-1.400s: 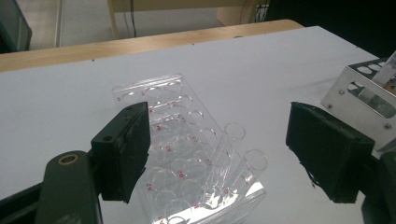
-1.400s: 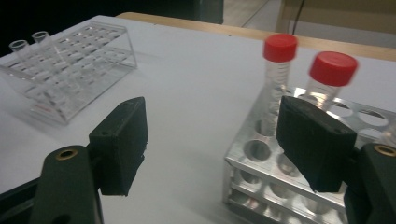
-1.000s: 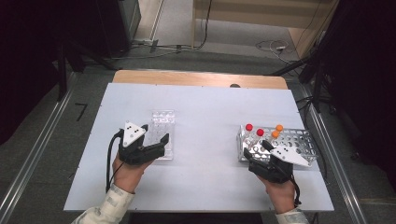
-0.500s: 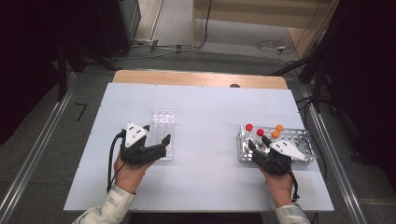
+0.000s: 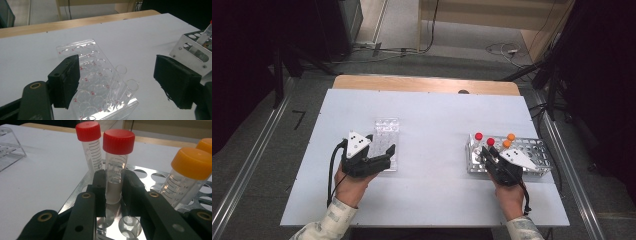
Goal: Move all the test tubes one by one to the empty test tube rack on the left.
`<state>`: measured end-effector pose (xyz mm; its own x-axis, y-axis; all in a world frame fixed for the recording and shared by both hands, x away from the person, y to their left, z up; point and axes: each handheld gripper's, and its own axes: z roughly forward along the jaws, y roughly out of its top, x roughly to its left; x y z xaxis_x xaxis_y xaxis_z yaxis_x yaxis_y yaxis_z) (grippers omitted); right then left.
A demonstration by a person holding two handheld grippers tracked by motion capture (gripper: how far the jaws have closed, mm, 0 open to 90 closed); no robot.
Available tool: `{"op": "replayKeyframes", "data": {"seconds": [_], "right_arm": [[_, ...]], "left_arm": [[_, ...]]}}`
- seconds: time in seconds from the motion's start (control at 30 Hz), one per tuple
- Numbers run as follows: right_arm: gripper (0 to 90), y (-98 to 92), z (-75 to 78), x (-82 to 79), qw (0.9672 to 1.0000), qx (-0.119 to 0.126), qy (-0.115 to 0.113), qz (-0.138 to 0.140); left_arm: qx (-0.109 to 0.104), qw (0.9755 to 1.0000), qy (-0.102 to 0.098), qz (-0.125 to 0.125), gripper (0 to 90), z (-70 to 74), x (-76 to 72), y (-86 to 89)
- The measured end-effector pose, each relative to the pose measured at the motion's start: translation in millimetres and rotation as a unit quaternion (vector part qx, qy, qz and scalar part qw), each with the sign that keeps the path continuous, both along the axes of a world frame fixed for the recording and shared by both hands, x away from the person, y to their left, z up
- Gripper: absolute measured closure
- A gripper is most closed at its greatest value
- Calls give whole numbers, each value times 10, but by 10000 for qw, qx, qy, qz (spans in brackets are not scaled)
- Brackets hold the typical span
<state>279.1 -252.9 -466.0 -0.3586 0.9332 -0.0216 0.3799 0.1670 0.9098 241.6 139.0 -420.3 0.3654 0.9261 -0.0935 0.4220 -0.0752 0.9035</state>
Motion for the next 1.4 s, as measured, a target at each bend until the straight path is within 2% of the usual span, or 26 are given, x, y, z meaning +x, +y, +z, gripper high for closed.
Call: {"op": "replayKeyframes", "data": {"seconds": [0.17, 0.37, 0.43, 0.77, 0.93, 1.4], "right_arm": [[711, 1, 39, -21, 9999, 3, -100, -12], [711, 7, 163, -75, 9994, -11, -342, -21], [711, 2, 231, -99, 9992, 97, -383, -20], [711, -50, 481, -236, 9974, 321, -639, 53], [711, -15, 548, -305, 9969, 378, -658, 200], [712, 228, 536, -416, 9952, 383, -553, 710]], "left_arm": [[-2, 10000, -17, 34, 198, 2, -1, 2], [0, 10000, -18, 19, 197, 0, -3, -5], [-10, 10000, -26, 10, 197, 4, -6, -9], [-37, 10000, -78, 1, 198, 21, -23, -17], [-26, 10000, -82, -12, 198, 22, -26, -20], [-49, 9999, -110, -16, 198, 33, -40, -33]]}}
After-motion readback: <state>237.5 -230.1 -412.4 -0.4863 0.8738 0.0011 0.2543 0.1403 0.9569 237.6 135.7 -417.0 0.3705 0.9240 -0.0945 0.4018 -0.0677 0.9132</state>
